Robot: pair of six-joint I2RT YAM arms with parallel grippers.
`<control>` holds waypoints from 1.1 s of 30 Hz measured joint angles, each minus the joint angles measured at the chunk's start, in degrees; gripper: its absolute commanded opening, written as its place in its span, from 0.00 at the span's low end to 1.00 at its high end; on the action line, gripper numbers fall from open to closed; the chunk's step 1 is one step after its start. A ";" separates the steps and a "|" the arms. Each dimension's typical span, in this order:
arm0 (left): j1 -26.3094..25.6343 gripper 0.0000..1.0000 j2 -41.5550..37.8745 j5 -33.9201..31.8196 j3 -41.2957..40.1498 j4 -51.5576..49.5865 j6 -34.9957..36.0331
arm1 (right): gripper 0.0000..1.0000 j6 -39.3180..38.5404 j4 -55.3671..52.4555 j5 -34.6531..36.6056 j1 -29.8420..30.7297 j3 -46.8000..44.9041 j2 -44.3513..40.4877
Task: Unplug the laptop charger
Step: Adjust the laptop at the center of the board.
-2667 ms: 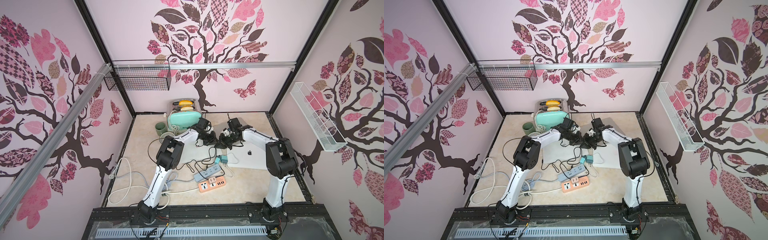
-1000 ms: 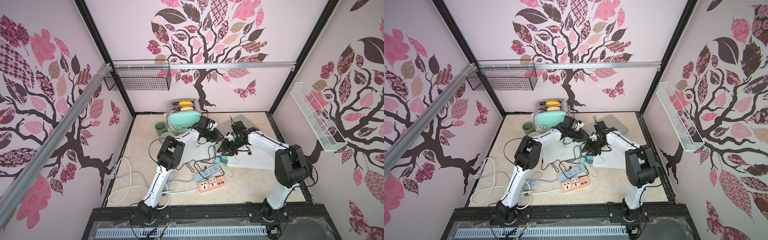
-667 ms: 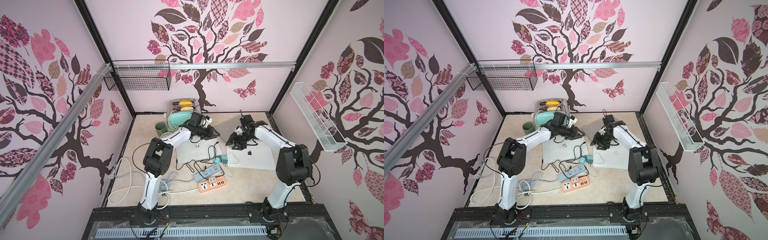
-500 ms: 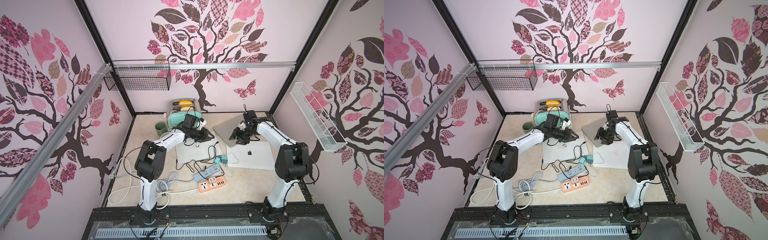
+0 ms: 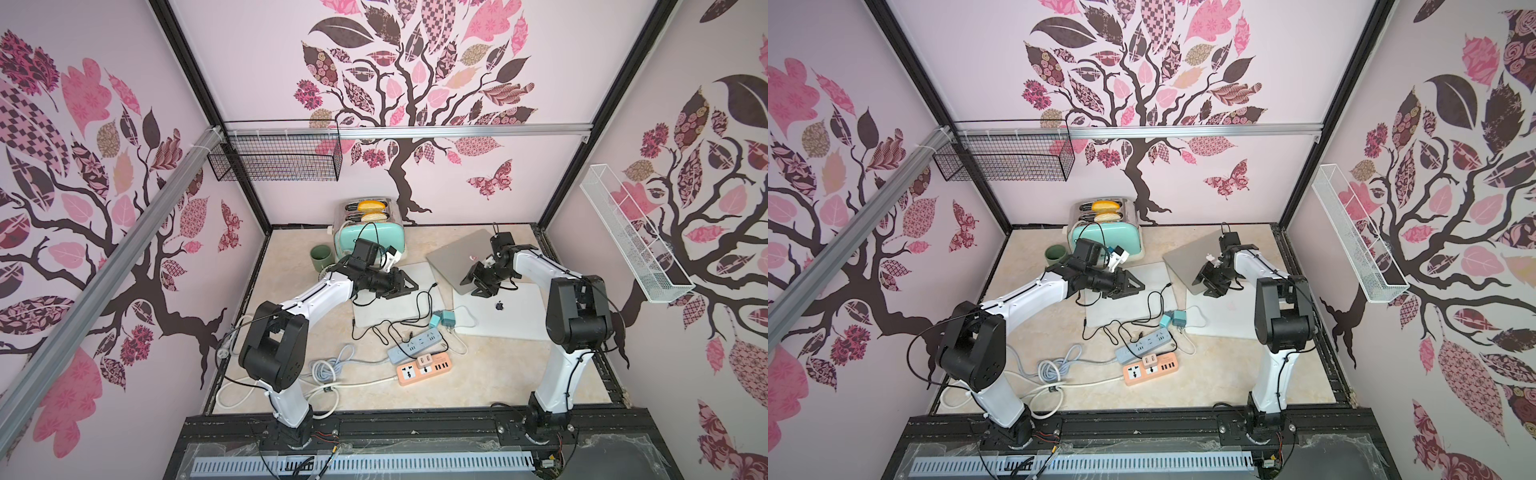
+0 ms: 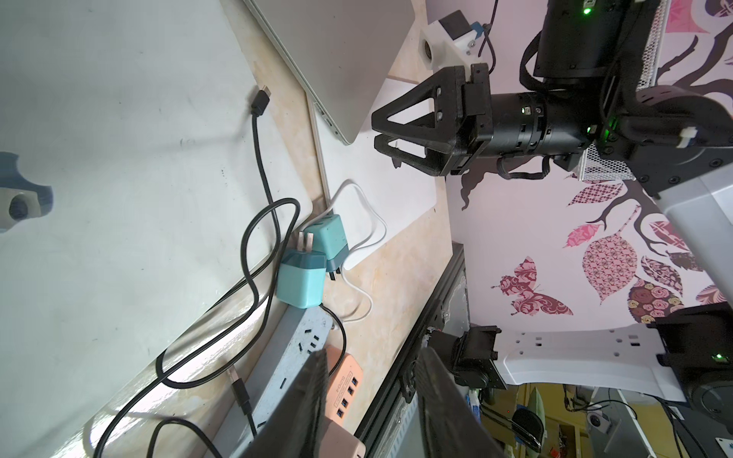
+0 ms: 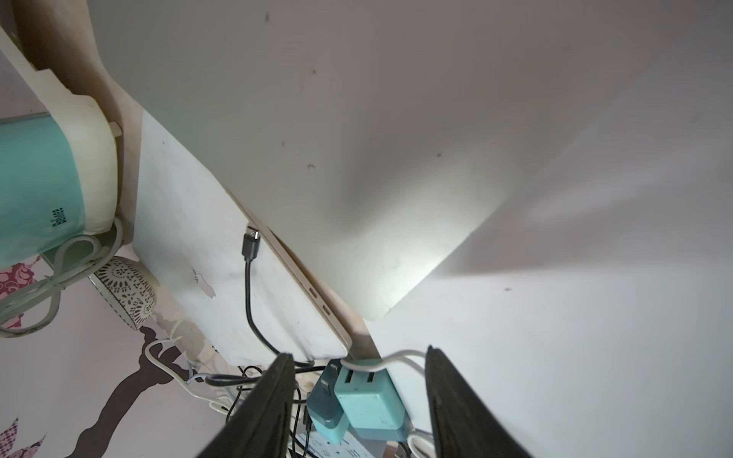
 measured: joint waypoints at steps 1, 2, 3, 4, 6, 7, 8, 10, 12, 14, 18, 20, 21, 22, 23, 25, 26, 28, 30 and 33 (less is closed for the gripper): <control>0.11 0.43 -0.15 -0.31 -0.02 -0.15 0.04 | 0.55 0.28 0.44 -0.02 0.02 -0.11 0.57; 0.22 0.43 -0.42 -0.66 -0.02 -0.26 0.13 | 0.55 0.61 0.92 -0.04 0.02 -0.22 1.03; 0.31 0.44 -0.94 -1.01 -0.02 -0.42 0.20 | 0.55 0.81 1.40 -0.04 0.02 -0.44 1.33; 0.37 0.44 -1.70 -1.27 -0.02 -0.61 0.31 | 0.55 1.11 1.57 -0.07 0.02 -0.50 1.60; 0.55 0.45 -3.15 -1.64 0.00 -0.90 0.39 | 0.55 1.66 2.21 -0.11 0.02 -0.50 1.92; 0.63 0.45 -3.98 -1.79 0.00 -0.90 0.39 | 0.55 1.92 2.51 -0.13 0.02 -0.52 2.01; 0.70 0.45 -4.59 -1.90 0.00 -0.85 0.39 | 0.55 2.12 3.02 -0.17 0.04 -0.59 2.01; 0.83 0.45 -5.40 -1.92 0.00 -0.76 0.39 | 0.55 2.89 4.46 -0.48 0.20 -0.79 2.01; 0.92 0.45 -5.49 -1.92 0.00 -0.79 0.37 | 0.55 3.43 5.66 -0.70 0.42 -0.79 2.19; 0.96 0.45 -5.49 -2.01 -0.39 -0.76 0.35 | 0.55 4.07 6.10 -1.03 0.61 -0.48 2.80; 0.98 0.45 -5.49 -2.21 -1.73 -0.94 0.35 | 0.55 5.18 6.14 -1.75 0.85 2.78 5.62; 0.98 0.45 -5.57 -2.36 -2.29 -1.27 0.35 | 0.55 5.64 6.82 -1.79 1.05 4.52 6.88; 0.98 0.45 -5.68 -2.36 -2.49 -1.55 0.35 | 0.55 5.99 7.23 -1.88 1.11 5.51 7.67; 0.98 0.45 -5.84 -2.38 -2.64 -1.70 0.35 | 0.55 6.38 7.61 -2.03 1.18 6.29 8.31; 0.98 0.45 -6.03 -2.40 -2.78 -1.95 0.37 | 0.55 6.71 8.09 -2.16 1.25 7.21 8.98; 0.98 0.45 -6.58 -2.51 -2.95 -2.27 0.35 | 0.55 7.10 8.85 -2.51 1.40 8.31 9.92; 0.98 0.45 -6.95 -2.54 -3.08 -2.38 0.35 | 0.55 7.50 9.27 -2.73 1.51 8.90 10.43; 0.98 0.45 -7.69 -2.58 -3.32 -2.49 0.31 | 0.55 7.93 9.51 -3.21 1.68 10.29 11.47; 0.98 0.44 -8.52 -2.67 -3.89 -2.45 0.24 | 0.55 8.28 10.23 -3.65 1.95 11.87 12.79; 0.98 0.45 -9.49 -3.02 -5.11 -2.51 -0.07 | 0.55 8.48 12.22 -3.76 2.29 13.05 13.97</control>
